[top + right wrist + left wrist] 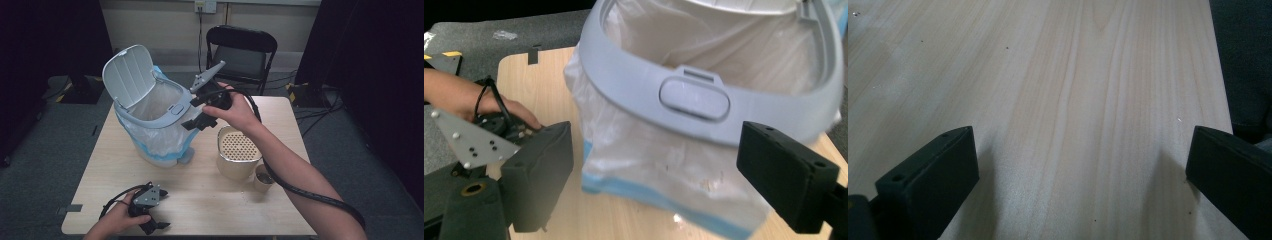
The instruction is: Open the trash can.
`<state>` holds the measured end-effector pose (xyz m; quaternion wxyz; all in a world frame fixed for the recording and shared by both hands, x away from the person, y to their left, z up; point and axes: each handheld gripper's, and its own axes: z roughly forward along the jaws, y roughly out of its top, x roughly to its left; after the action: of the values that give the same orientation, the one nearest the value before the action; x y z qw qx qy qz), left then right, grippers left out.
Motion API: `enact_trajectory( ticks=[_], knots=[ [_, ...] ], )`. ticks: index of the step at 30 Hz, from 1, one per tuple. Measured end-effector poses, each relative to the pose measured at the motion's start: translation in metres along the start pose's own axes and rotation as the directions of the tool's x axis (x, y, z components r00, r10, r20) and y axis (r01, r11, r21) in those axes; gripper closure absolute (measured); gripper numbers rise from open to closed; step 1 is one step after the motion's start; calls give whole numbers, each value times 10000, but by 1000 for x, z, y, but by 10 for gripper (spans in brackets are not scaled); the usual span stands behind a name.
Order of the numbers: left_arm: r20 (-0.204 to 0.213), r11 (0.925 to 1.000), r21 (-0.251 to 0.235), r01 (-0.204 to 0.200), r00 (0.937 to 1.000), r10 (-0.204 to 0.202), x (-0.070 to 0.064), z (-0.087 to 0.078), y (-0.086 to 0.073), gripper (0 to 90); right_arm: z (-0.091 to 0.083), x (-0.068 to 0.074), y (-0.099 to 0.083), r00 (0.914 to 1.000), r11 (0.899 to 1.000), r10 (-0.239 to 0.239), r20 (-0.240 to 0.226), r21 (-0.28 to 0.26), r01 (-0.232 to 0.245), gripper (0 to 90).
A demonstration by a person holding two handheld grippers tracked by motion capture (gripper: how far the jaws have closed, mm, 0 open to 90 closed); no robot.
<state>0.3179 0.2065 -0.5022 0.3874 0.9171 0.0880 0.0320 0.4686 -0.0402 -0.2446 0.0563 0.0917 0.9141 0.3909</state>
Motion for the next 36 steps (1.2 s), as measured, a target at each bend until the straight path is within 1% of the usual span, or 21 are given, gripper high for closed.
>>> enact_trajectory(
  ticks=[2,4,5,7,8,9,11,13,14,15,26,28,29,33,34,35,36],
  knots=[
    [2,10000,-18,25,10000,-25,0,0,0,0,-6,0,-7,10000,9999,6,38,-131,-5,146],
    [4,10000,0,-1,10000,1,0,0,0,0,-12,1,-14,9999,9998,140,36,-136,-139,146],
    [5,10000,7,-7,10000,7,0,0,0,0,-15,1,-17,9999,9999,105,70,-133,-104,146],
    [5,10000,4,-5,10000,4,0,0,0,0,-19,2,-24,9997,9997,200,104,-110,-199,146],
    [5,10000,4,-5,10000,4,0,0,0,0,-19,2,-24,9997,9997,200,104,-110,-199,146],
    [-1,10000,7,-1,10000,1,0,0,0,0,-23,2,-31,9997,9998,170,164,-138,-168,146],
    [-2,10000,9,1,10000,-1,0,0,0,0,-27,3,-37,9994,9995,277,192,-124,-275,146],
    [1,10000,9,-6,10000,6,0,0,0,0,-29,3,-44,9993,9994,335,194,-107,-333,146],
    [1,10000,9,-6,10000,6,0,0,0,0,-29,3,-44,9993,9994,335,194,-107,-333,146],
    [1,10000,9,-1,10000,1,0,0,0,0,-32,4,-51,9988,9990,439,238,-140,-436,146],
    [16,10000,-41,41,10000,-41,0,0,0,0,-42,7,-78,9966,9967,772,283,-255,-765,146],
    [13,10000,-41,36,10000,-36,0,0,0,0,-43,7,-81,9964,9966,789,317,-247,-781,145],
    [13,10000,-42,43,10000,-43,0,0,0,0,-45,7,-86,9959,9963,827,366,-248,-819,145],
    [-8,10000,-17,35,10000,-35,0,0,0,0,-49,7,-97,9945,9952,956,437,-261,-945,145],
    [-8,10000,-17,35,10000,-35,0,0,0,0,-49,7,-97,9945,9952,956,437,-261,-945,145],
    [-4,10000,-14,38,10000,-38,0,0,0,0,-51,7,-103,9936,9943,1037,454,-275,-1025,146],
    [-4,10000,-14,38,10000,-38,0,0,0,0,-51,7,-103,9936,9943,1037,454,-275,-1025,146]
  ],
)
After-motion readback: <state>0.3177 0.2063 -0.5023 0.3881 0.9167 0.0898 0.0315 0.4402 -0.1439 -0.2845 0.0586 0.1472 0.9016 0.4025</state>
